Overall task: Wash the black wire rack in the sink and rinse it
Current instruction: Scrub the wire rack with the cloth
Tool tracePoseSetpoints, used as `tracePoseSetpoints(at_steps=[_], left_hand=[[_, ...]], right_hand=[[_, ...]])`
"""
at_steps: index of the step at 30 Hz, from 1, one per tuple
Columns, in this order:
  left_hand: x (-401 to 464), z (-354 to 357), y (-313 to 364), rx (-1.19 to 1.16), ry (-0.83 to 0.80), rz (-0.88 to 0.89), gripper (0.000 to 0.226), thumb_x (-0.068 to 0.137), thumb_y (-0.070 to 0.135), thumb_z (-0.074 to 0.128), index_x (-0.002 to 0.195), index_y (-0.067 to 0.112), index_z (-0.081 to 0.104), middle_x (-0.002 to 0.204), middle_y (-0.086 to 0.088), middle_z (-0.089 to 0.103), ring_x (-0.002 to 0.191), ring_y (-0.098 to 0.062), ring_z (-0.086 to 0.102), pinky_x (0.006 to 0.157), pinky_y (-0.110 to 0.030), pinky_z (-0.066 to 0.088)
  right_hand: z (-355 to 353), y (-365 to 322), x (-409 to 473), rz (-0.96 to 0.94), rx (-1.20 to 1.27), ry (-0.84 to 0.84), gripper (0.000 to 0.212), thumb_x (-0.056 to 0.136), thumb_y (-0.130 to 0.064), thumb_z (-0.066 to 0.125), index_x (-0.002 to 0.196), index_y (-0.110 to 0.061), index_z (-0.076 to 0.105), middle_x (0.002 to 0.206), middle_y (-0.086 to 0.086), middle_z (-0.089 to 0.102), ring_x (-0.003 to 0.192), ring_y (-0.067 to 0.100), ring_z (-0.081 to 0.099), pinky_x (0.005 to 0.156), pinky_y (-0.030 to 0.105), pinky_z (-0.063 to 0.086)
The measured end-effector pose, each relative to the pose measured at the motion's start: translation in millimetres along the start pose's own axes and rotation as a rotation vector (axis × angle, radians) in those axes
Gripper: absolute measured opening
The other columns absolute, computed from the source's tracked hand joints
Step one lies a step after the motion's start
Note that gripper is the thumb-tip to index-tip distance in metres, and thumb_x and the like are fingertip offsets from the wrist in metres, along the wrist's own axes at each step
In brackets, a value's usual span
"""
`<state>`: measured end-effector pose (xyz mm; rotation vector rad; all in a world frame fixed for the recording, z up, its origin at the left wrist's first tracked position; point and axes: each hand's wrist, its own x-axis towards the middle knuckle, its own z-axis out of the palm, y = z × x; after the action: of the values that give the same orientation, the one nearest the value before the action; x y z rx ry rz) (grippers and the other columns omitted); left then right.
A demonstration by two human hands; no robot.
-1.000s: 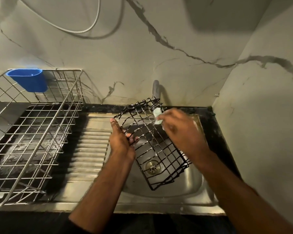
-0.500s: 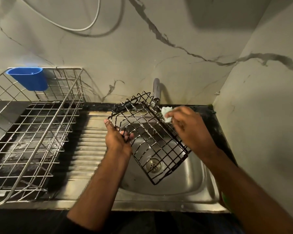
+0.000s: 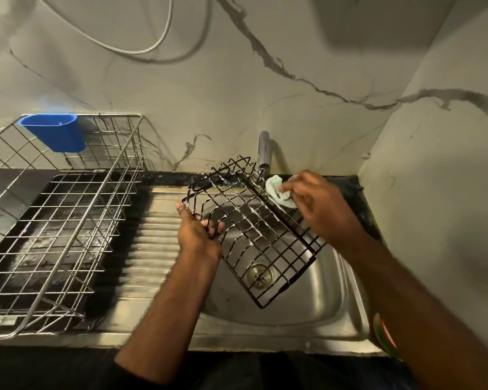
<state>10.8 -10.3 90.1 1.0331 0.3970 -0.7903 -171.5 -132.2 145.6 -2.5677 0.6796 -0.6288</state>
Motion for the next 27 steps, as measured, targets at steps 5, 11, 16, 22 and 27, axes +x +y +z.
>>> tracePoseSetpoints(at_steps=[5, 11, 16, 22, 27], left_hand=[[6, 1, 11, -0.132, 0.026, 0.003, 0.051, 0.1, 0.061, 0.045, 0.067, 0.024, 0.035, 0.043, 0.006, 0.036, 0.032, -0.009, 0.029, 0.038, -0.015, 0.039], [13, -6, 14, -0.12, 0.041, 0.039, 0.051, 0.105, 0.059, 0.032, 0.068, 0.023, 0.03, 0.034, 0.008, 0.032, 0.026, -0.008, 0.027, 0.032, -0.011, 0.024], [17, -5, 13, -0.058, -0.006, 0.017, 0.049, 0.104, 0.062, 0.032, 0.071, 0.025, 0.032, 0.038, 0.009, 0.036, 0.028, -0.006, 0.029, 0.031, -0.013, 0.018], [13, -8, 14, -0.03, -0.034, 0.003, 0.047, 0.106, 0.058, 0.032, 0.072, 0.025, 0.034, 0.036, 0.01, 0.038, 0.027, -0.005, 0.034, 0.031, -0.012, 0.022], [10, -5, 20, -0.076, 0.002, 0.03, 0.05, 0.104, 0.062, 0.032, 0.07, 0.024, 0.031, 0.035, 0.009, 0.036, 0.026, -0.005, 0.029, 0.03, -0.013, 0.015]], right_hand=[[21, -30, -26, -0.317, 0.005, -0.136, 0.035, 0.091, -0.015, 0.051, 0.116, -0.026, 0.072, 0.117, -0.001, 0.065, 0.106, 0.002, 0.046, 0.079, 0.004, 0.033], [10, 18, -19, -0.094, 0.019, -0.025, 0.033, 0.093, -0.002, 0.059, 0.116, -0.023, 0.07, 0.116, 0.0, 0.065, 0.105, 0.015, 0.058, 0.082, 0.033, 0.055], [3, 20, -18, -0.008, 0.053, 0.041, 0.033, 0.092, -0.003, 0.062, 0.113, -0.026, 0.071, 0.115, -0.004, 0.066, 0.103, 0.012, 0.063, 0.088, 0.036, 0.057], [9, -39, -27, -0.291, 0.066, -0.186, 0.034, 0.09, -0.004, 0.061, 0.112, -0.026, 0.074, 0.114, -0.003, 0.065, 0.104, 0.007, 0.051, 0.081, 0.009, 0.035], [1, 17, -24, 0.022, 0.095, -0.07, 0.035, 0.094, 0.002, 0.058, 0.108, -0.028, 0.071, 0.115, -0.008, 0.062, 0.104, 0.013, 0.059, 0.088, 0.02, 0.05]])
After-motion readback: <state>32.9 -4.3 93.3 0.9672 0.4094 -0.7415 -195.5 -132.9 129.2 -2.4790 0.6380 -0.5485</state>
